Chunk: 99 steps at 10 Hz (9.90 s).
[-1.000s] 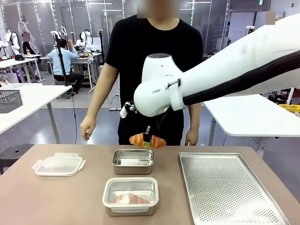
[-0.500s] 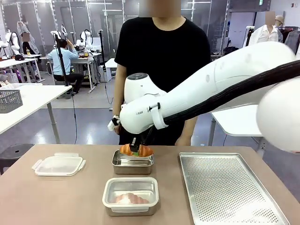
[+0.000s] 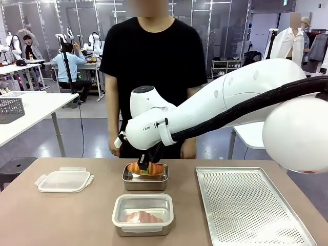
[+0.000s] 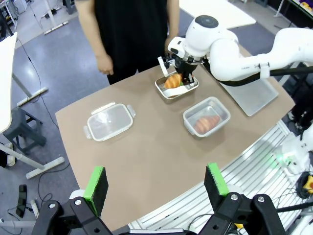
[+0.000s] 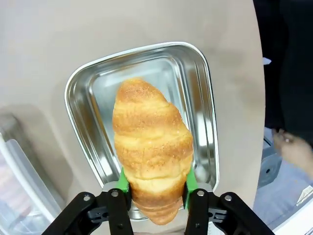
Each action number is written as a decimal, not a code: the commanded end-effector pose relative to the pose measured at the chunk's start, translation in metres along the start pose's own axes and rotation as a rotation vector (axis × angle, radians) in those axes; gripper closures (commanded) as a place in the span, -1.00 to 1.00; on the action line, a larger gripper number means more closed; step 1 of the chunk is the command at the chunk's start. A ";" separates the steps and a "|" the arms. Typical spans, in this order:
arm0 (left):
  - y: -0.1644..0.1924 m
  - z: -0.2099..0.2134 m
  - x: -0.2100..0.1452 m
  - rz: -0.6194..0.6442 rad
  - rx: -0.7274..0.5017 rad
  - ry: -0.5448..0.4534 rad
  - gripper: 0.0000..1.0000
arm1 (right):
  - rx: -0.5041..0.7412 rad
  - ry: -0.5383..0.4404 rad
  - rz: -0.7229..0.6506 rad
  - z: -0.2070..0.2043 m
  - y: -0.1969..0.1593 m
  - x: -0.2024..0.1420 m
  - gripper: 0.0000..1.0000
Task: Place the bread into the airtight container.
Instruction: Pick up a Butter Roll and place it into an empty Airtight Container.
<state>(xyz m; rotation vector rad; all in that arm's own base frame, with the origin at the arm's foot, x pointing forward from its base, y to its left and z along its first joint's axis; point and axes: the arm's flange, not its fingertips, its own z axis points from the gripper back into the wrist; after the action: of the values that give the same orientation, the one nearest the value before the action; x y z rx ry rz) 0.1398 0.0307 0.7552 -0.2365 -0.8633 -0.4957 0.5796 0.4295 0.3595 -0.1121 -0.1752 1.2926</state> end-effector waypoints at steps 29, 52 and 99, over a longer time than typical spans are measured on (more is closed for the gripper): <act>-0.002 0.003 0.001 -0.006 0.000 -0.004 -1.00 | -0.003 -0.076 -0.181 0.169 0.001 -0.105 -1.00; -0.002 0.003 0.001 -0.006 0.000 -0.004 -1.00 | -0.183 -0.462 -0.898 0.417 0.115 -0.490 -1.00; -0.002 0.003 0.001 -0.006 0.000 -0.004 -1.00 | -0.183 -0.462 -0.898 0.417 0.115 -0.490 -1.00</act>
<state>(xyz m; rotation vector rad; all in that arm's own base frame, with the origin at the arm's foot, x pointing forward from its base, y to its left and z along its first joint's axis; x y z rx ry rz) 0.1397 0.0308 0.7553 -0.2370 -0.8637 -0.4959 0.2620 -0.0169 0.7138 0.1150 -0.6616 0.3763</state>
